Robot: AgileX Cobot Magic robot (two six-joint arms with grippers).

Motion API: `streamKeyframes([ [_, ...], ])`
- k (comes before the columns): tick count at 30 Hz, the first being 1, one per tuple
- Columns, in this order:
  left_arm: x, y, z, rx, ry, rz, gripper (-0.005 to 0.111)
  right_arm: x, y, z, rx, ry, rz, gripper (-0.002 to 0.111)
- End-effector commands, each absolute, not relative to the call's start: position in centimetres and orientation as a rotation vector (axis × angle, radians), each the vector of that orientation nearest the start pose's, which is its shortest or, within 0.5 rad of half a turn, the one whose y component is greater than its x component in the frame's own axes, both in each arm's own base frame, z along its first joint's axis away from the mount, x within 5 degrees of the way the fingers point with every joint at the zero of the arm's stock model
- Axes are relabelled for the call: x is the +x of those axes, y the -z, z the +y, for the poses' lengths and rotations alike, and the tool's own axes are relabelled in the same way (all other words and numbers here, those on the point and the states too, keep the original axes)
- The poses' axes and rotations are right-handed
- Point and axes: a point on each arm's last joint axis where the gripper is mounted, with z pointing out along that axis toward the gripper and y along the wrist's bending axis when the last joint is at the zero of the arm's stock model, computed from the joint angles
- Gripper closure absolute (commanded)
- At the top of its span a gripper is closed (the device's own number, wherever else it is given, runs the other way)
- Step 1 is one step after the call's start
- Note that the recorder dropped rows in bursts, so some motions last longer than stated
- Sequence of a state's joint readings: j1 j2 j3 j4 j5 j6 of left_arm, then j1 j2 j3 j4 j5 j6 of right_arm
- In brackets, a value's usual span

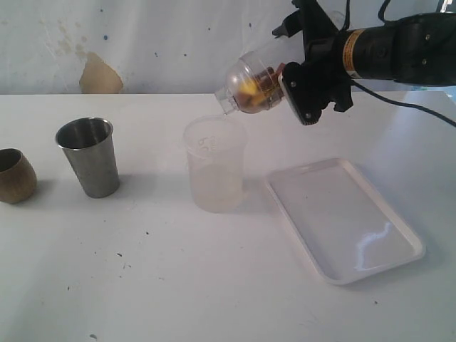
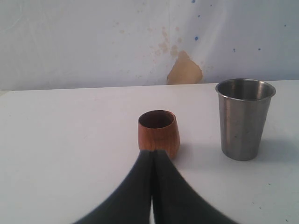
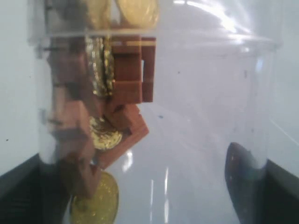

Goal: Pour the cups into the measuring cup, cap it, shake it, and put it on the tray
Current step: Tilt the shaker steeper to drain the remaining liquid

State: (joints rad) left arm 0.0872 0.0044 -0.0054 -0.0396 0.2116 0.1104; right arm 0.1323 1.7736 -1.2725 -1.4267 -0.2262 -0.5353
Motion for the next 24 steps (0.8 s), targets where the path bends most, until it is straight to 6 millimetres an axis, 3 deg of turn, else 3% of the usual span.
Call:
streamKeyframes([
  [1, 5.57, -19.49, 0.42, -0.005, -0.115, 1.687, 0.106, 40.79, -28.87, 7.54, -1.835, 0.97, 0.887, 0.108],
  [24, 5.57, -19.49, 0.42, -0.005, -0.115, 1.687, 0.106, 40.78, -28.87, 7.56, -1.877, 1.013, 0.824, 0.108],
])
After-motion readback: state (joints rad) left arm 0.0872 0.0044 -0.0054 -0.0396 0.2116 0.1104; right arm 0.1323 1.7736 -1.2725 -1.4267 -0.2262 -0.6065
